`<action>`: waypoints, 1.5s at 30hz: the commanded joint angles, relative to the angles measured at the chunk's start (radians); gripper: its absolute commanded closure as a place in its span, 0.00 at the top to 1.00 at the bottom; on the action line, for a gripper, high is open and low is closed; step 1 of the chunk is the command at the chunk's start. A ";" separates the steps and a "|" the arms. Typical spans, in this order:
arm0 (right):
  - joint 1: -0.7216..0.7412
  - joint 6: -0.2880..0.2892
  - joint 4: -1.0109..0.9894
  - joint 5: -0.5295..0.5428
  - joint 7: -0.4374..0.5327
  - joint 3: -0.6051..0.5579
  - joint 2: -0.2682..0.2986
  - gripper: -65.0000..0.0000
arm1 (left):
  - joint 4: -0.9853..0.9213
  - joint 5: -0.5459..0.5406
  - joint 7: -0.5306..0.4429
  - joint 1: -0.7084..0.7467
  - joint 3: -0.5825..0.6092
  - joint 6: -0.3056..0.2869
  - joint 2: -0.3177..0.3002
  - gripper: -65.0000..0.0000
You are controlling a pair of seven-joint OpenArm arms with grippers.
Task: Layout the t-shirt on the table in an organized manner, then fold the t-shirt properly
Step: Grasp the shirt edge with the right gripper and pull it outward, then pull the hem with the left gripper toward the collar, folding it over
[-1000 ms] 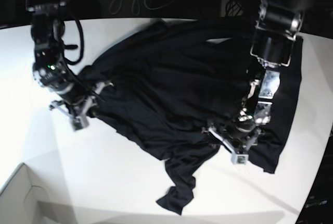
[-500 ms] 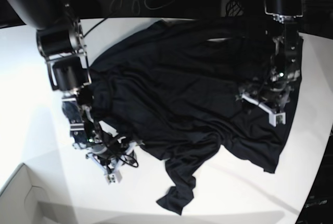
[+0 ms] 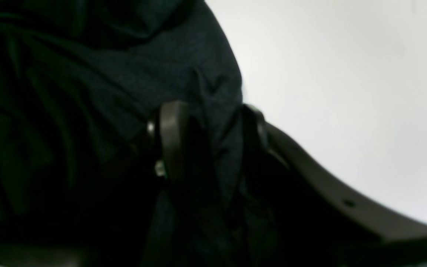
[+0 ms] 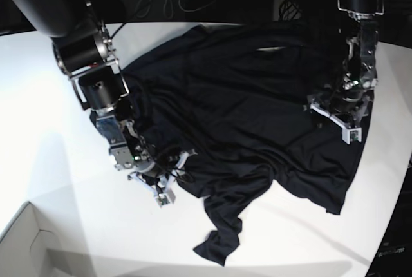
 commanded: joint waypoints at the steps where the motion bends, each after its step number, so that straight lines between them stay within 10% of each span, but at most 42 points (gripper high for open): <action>1: 0.016 0.009 0.016 0.007 0.012 0.001 0.007 0.35 | -0.008 -0.002 0.038 0.008 -0.005 0.006 -0.021 0.69; 7: -0.002 0.009 0.017 0.007 -0.002 0.008 0.045 0.00 | -0.016 -0.002 0.037 0.013 -0.031 0.006 -0.029 0.69; 17: -0.317 0.003 0.712 0.007 -0.222 0.028 0.223 0.00 | -0.016 -0.002 0.038 0.007 -0.103 0.004 -0.021 0.69; 37: -0.711 0.003 1.199 0.007 -0.342 0.347 0.223 0.00 | 0.221 -0.011 0.045 -0.114 -0.088 0.003 0.065 0.69; 45: -0.768 0.008 1.202 0.007 -0.344 0.352 0.225 0.03 | 0.037 -0.002 0.038 -0.388 0.198 0.009 0.161 0.69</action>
